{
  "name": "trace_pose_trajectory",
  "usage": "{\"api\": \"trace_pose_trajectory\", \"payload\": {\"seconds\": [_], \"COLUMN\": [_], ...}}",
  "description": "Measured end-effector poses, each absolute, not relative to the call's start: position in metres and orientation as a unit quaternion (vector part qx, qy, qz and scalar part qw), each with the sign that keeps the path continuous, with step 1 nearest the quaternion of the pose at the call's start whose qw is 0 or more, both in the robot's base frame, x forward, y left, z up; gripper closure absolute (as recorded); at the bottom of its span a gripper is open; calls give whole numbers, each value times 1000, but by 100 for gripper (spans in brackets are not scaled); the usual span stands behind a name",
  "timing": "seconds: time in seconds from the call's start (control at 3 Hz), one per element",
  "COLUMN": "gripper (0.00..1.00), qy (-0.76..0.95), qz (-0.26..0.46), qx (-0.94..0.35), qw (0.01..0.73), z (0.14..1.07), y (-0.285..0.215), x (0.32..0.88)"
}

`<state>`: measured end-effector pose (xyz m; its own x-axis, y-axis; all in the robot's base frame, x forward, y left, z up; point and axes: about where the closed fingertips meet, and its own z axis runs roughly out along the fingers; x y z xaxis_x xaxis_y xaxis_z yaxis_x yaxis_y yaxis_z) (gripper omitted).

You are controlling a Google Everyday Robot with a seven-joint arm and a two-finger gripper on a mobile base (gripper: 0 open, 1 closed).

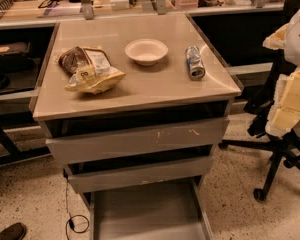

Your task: Place brown chip bag into bottom drawer

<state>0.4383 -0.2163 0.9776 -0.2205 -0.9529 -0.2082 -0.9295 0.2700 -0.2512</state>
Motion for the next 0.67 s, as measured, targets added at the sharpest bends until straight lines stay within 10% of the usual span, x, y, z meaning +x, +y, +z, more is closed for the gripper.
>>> {"api": "trace_pose_trajectory", "payload": {"seconds": [0.67], "gripper": [0], "qy": [768], "qz": [-44], "qx": [-617], "qw": [163], "z": [987], "y": [-203], "x": [446]}}
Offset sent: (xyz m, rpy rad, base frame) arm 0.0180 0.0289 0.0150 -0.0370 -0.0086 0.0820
